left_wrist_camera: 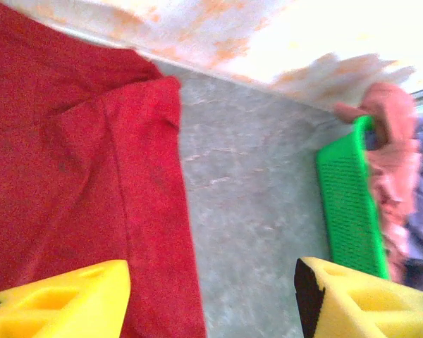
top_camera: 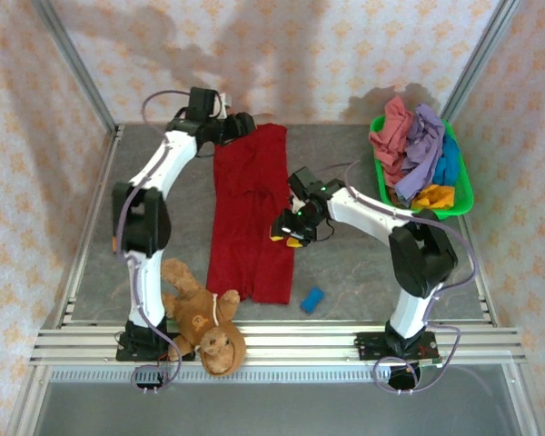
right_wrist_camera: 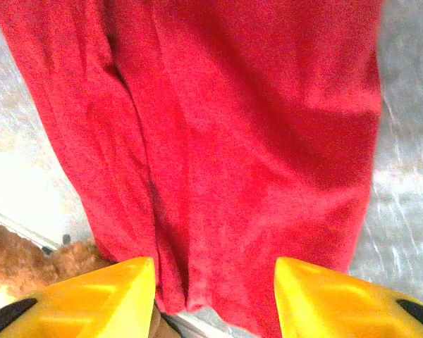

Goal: Fold and stack the t-shirts

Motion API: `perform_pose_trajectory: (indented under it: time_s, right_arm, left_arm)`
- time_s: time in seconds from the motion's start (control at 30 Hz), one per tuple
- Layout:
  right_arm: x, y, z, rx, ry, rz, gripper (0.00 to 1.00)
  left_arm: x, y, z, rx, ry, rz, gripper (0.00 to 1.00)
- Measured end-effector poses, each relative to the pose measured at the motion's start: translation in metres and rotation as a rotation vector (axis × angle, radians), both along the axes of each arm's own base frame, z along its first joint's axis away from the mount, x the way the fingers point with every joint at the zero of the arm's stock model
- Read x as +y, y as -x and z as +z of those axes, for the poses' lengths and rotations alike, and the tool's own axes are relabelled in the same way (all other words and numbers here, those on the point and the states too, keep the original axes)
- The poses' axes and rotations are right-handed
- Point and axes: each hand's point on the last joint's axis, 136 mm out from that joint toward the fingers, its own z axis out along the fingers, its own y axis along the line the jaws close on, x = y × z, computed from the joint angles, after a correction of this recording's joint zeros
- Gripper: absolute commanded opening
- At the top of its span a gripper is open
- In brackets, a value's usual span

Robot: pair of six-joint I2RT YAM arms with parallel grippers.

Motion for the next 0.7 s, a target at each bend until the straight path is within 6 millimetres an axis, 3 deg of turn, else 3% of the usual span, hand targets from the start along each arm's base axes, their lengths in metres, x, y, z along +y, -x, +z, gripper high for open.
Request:
perform_pose_trajectory:
  time_s: [0.1,0.13,0.33,0.43,0.53,0.7]
  right_arm:
    - [-0.008,0.006,-0.006,0.014,0.036,-0.006,0.48]
    - [-0.010,0.003,-0.008,0.016,0.044,-0.012,0.48]
    - [0.000,-0.038,-0.011,-0.012,0.039,-0.022,0.48]
    - [0.012,-0.058,-0.017,-0.020,0.018,-0.014,0.48]
    - [0.018,-0.065,-0.032,-0.001,0.017,-0.006,0.48]
    - [0.009,-0.069,-0.061,0.069,0.028,-0.017,0.48]
  left_arm:
    - [0.008,0.046,0.013,0.005,-0.010,0.002,0.65]
    - [0.011,0.060,0.004,0.028,-0.016,0.003,0.65]
    - [0.021,0.118,-0.094,0.287,-0.069,0.012,0.65]
    - [0.029,0.140,-0.118,0.369,-0.104,0.028,0.66]
    - [0.035,0.152,-0.111,0.372,-0.124,0.041,0.67]
    - [0.040,0.163,-0.080,0.311,-0.129,0.056,0.68]
